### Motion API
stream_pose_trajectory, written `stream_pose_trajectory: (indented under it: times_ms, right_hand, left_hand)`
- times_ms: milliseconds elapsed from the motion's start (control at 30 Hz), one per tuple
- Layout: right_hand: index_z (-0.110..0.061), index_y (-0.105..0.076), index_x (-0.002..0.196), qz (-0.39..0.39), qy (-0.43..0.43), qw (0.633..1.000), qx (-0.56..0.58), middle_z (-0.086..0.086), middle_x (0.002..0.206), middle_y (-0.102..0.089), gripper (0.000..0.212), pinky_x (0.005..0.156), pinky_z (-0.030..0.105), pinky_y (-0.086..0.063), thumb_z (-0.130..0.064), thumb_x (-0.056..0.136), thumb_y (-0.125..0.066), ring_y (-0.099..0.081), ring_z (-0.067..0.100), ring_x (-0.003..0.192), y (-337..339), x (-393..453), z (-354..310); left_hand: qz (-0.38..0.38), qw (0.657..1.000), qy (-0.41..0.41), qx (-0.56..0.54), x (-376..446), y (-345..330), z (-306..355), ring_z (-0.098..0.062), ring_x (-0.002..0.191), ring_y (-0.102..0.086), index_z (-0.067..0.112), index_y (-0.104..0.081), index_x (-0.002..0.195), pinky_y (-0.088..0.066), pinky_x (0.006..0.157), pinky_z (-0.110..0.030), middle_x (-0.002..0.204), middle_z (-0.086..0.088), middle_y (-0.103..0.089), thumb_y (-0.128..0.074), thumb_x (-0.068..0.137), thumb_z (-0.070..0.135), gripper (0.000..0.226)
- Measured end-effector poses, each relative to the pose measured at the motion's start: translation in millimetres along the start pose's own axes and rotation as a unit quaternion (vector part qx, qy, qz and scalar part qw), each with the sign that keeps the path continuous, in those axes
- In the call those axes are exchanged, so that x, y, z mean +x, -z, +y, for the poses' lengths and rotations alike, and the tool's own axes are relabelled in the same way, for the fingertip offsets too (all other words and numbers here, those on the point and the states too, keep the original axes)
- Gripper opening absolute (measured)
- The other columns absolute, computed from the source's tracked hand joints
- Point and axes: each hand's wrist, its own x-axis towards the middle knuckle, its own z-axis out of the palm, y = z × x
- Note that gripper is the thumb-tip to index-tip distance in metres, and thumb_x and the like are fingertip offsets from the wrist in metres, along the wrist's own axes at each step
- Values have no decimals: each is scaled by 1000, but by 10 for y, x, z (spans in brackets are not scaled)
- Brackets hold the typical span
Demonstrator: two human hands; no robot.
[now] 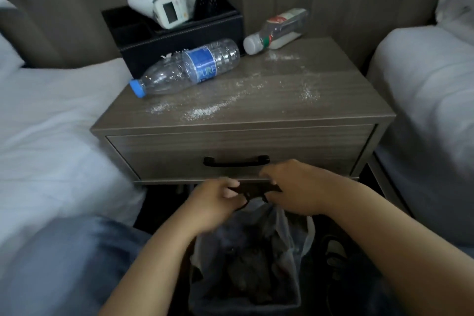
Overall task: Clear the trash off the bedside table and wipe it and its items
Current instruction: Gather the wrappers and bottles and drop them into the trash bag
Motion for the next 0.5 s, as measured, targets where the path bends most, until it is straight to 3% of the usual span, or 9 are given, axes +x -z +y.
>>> stream_pose_trajectory:
  times_ms: [67,167,233,300,400,500]
  right_hand:
    - [-22,-53,123,34,3,999,15,3,118,-59,34,90,40,-51,-34,91,-56,-59,25,107,153,-76,-64]
    - [-25,-52,130,94,5,995,37,2,118,-62,40,93,40,-50,-34,91,-57,-60,23,109,369,-156,-128]
    - [-25,-56,126,141,13,989,53,1,112,-65,35,90,39,-52,-32,92,-56,-62,20,102,481,-148,-162]
    - [-23,-58,124,178,17,981,76,-4,100,-68,31,87,35,-53,-26,94,-53,-63,14,94,559,-87,-186]
    - [-23,-61,123,225,21,968,107,-12,90,-65,30,85,31,-54,-21,94,-54,-63,10,89,614,48,-214]
    - [-22,-64,118,262,37,958,109,-15,82,-59,28,83,37,-55,-20,92,-57,-63,12,85,611,178,-237]
  left_hand:
    - [99,991,-79,-46,-211,329,217,-12,86,-71,30,-70,100,-55,85,-37,86,6,-76,-70,83,18,21]
    - [245,949,-176,-92,-299,811,510,-5,77,-72,33,-70,90,-53,72,-24,83,14,-75,-64,84,10,24]
    - [357,911,-202,-43,-167,1102,635,-1,84,-67,32,-66,95,-48,74,-12,90,15,-73,-63,82,10,26]
    - [421,889,-178,31,67,1343,671,-9,100,-59,25,-60,107,-41,80,-10,108,7,-62,-64,80,11,30]
    - [416,900,-50,120,446,1593,583,-27,121,-41,13,-48,122,-33,90,-24,126,-12,-46,-70,79,20,48]
    - [337,926,25,168,624,1703,476,-34,122,-43,10,-43,127,-40,97,-38,129,-16,-45,-76,79,37,64]
